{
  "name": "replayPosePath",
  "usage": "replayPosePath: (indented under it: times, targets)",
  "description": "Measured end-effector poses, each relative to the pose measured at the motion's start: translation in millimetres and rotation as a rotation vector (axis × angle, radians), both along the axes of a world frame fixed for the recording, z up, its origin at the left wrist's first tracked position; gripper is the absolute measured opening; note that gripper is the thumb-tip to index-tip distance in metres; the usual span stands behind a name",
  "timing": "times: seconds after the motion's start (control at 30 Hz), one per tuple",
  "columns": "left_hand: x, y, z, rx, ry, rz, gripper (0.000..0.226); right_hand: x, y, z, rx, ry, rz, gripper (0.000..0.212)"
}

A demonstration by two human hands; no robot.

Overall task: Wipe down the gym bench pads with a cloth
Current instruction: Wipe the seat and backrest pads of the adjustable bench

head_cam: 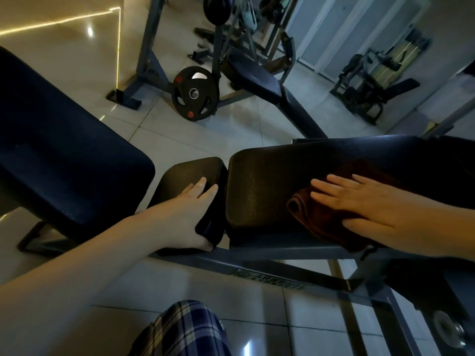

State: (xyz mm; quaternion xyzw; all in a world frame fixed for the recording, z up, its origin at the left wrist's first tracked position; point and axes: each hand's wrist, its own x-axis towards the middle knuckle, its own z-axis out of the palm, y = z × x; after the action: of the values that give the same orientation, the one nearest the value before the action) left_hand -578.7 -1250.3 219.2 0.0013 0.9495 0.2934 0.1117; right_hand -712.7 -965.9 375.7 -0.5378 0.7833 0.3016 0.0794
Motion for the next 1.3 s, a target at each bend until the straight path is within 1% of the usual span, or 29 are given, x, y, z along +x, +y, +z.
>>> replayPosePath:
  times: [0.07, 0.1, 0.13, 0.2, 0.23, 0.33, 0.5, 0.57, 0.67, 0.83, 0.97, 1.13, 1.23, 1.3]
  targets:
    - [1, 0, 3, 0.029, -0.005, -0.015, 0.12, 0, -7, -4, -0.05, -0.001, 0.023, 0.06]
    - [-2, 1, 3, 0.035, -0.017, -0.007, 0.122, 9, -23, -6, -0.019, -0.016, -0.04, 0.058]
    - [-4, 1, 2, 0.045, -0.033, 0.003, 0.125, 11, -37, -8, -0.037, -0.062, -0.08, 0.056]
    - [-7, 2, 4, 0.047, -0.055, 0.003, 0.128, 15, -70, -10, 0.005, -0.106, -0.153, 0.054]
    - [-8, 4, 5, 0.051, -0.065, 0.012, 0.129, 14, -84, -12, -0.006, -0.127, -0.171, 0.054]
    - [-12, 9, 7, 0.041, -0.069, 0.035, 0.131, -2, -119, -33, -0.039, -0.17, -0.156, 0.053]
    - [-17, 16, 4, 0.026, -0.02, 0.08, 0.131, -20, -173, -60, -0.03, -0.131, -0.155, 0.052]
    - [-20, 16, 0, 0.017, 0.005, 0.086, 0.129, -23, -178, -64, -0.048, -0.135, -0.173, 0.052]
    - [-25, 12, -3, 0.035, 0.017, 0.079, 0.132, -18, -167, -58, -0.069, -0.164, -0.189, 0.053]
    - [-26, 12, 7, 0.062, -0.073, 0.09, 0.133, 5, -118, -31, -0.075, -0.194, -0.199, 0.054]
    - [-29, -3, 11, 0.094, -0.128, 0.009, 0.135, 22, -84, -12, -0.022, -0.189, -0.207, 0.054]
    - [-29, -9, 10, 0.126, -0.136, -0.056, 0.13, 8, -104, -19, -0.015, -0.192, -0.211, 0.053]
    - [-28, -8, 11, 0.119, -0.135, -0.063, 0.125, -12, -133, -33, -0.05, -0.161, -0.204, 0.053]
    - [-29, -6, 12, 0.118, -0.134, -0.059, 0.126, -28, -158, -45, -0.067, -0.127, -0.214, 0.053]
